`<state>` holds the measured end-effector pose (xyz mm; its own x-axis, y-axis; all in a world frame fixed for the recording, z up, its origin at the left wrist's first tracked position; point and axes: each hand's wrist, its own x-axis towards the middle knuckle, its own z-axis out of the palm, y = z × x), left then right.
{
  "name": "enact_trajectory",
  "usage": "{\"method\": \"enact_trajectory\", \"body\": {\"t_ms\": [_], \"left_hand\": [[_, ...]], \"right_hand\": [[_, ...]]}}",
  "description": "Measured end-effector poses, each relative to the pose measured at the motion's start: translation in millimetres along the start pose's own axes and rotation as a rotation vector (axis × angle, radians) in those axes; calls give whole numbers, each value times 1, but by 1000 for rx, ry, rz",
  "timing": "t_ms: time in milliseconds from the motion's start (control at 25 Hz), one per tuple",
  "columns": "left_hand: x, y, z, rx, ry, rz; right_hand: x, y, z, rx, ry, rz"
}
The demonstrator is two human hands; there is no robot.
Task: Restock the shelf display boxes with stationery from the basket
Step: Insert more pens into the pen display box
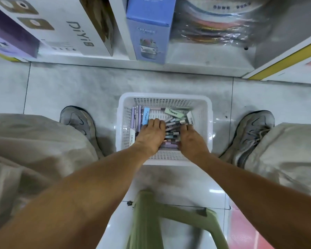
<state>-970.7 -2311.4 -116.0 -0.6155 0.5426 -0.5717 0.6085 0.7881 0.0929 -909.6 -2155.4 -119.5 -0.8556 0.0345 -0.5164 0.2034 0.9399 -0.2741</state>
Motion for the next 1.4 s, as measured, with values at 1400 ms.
{"method": "enact_trajectory", "body": {"t_ms": [1400], "left_hand": [[-112, -65, -269, -1082, -94, 36]], "right_hand": [[-56, -48, -334, 861, -69, -238]]}}
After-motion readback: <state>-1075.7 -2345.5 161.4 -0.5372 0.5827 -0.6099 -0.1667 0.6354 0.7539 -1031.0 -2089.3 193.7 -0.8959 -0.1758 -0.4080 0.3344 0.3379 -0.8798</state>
